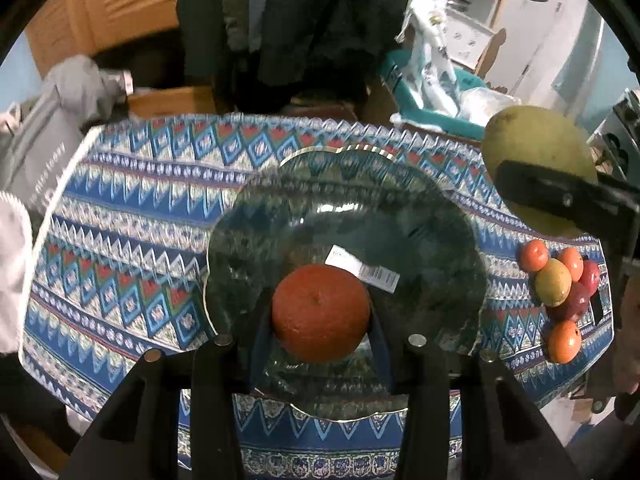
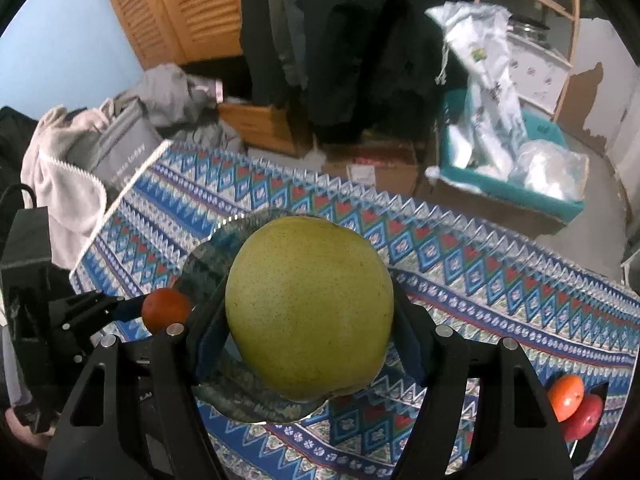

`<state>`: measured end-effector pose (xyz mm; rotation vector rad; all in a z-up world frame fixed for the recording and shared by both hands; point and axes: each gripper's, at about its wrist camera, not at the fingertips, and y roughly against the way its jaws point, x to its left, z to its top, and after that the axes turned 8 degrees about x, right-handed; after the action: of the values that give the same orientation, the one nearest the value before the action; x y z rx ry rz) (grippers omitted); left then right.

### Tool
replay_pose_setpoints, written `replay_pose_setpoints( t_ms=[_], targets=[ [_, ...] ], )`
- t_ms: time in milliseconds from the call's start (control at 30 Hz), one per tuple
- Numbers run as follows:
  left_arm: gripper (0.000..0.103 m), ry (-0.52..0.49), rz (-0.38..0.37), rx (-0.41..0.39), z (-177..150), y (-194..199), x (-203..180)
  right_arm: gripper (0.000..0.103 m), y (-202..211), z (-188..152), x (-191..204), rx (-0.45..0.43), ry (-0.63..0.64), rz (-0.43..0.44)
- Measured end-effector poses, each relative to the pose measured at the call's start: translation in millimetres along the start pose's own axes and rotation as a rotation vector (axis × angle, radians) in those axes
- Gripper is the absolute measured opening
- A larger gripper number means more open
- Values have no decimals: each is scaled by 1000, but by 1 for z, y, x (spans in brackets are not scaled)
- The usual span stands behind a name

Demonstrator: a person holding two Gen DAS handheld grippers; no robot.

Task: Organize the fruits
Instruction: 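Lower the orange into the glass bowl and open the left tool while the right tool releases the pomelo there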

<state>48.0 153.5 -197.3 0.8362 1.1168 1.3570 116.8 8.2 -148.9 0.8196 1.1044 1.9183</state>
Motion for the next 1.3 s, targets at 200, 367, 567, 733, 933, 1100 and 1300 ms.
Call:
replay_pose_setpoints(
  t_ms=[200, 367, 567, 733, 933, 1100, 1300],
  targets=[
    [45, 3, 10, 42, -3, -18, 2, 72, -28, -8, 3, 73, 19, 7],
    [45, 5, 15, 74, -6, -29, 2, 72, -48, -15, 5, 131, 27, 13],
    [45, 12, 16, 71, -7, -31, 4, 72, -65, -22, 8, 184, 43, 18],
    [45, 11, 16, 81, -8, -29, 3, 72, -77, -28, 9, 226, 48, 25],
    [46, 21, 30, 85, -10, -28, 6, 72, -87, -33, 9, 267, 50, 12],
    [56, 33, 43, 84, -11, -27, 10, 72, -92, -35, 8, 277, 43, 11],
    [60, 29, 59, 70, -11, -22, 9, 72, -78, -28, 5, 228, 33, 0]
  ],
)
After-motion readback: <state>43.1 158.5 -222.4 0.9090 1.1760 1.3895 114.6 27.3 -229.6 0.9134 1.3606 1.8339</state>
